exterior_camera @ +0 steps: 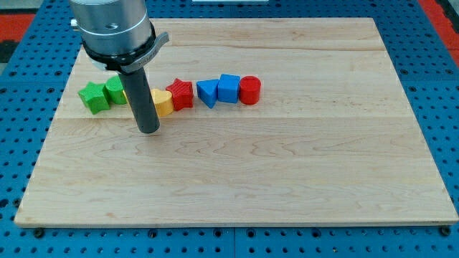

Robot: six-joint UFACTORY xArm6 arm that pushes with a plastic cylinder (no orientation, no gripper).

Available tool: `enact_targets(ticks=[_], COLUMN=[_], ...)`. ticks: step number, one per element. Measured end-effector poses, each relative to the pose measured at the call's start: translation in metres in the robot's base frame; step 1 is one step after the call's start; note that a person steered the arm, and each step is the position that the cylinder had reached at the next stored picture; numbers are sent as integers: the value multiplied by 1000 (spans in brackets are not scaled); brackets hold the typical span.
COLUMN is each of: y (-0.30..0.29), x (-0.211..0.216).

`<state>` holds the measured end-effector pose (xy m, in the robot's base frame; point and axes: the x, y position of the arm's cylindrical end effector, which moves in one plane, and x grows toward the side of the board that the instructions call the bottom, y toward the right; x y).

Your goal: Move the yellow blocks right to the green blocks

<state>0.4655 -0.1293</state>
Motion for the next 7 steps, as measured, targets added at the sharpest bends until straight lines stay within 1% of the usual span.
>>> enact_targets(ticks=[4, 7], y=[0, -1], x=[-30, -25])
